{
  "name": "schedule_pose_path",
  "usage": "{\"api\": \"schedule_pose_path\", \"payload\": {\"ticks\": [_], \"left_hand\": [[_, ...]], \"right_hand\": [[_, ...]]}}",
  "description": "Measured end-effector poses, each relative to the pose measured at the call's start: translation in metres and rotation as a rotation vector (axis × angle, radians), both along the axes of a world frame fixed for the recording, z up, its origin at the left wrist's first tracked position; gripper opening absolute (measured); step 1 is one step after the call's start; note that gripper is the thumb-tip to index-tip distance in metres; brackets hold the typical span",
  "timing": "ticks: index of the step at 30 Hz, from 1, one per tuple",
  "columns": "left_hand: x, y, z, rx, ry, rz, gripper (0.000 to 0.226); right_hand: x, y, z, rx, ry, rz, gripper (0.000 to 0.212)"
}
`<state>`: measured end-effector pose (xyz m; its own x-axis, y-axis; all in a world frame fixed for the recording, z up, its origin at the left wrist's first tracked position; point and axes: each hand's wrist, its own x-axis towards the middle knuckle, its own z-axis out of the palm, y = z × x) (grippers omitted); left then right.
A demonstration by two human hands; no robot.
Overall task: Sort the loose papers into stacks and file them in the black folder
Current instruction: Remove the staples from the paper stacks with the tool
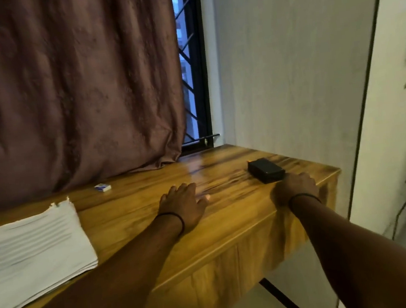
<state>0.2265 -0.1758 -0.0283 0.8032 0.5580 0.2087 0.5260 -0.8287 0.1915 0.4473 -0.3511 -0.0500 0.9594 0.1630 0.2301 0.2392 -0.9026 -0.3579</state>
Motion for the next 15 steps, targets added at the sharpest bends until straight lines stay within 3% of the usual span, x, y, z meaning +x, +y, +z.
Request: {"api": "schedule_pose_path", "payload": {"ticks": [5, 9, 15], "left_hand": [[-0.002, 0.013, -0.001, -0.022, -0.006, 0.05, 0.065], [-0.011, 0.015, 0.003, -0.034, -0.001, 0.053, 0.062], [-0.057, 0.037, 0.02, -0.054, -0.05, 0.128, 0.05]], "right_hand": [[0.005, 0.008, 0.007, -0.089, -0.151, -0.025, 0.031], [-0.02, 0.022, 0.016, -0.08, -0.124, -0.03, 0.031], [-0.126, 0.079, 0.032, -0.109, -0.038, 0.252, 0.03]]}}
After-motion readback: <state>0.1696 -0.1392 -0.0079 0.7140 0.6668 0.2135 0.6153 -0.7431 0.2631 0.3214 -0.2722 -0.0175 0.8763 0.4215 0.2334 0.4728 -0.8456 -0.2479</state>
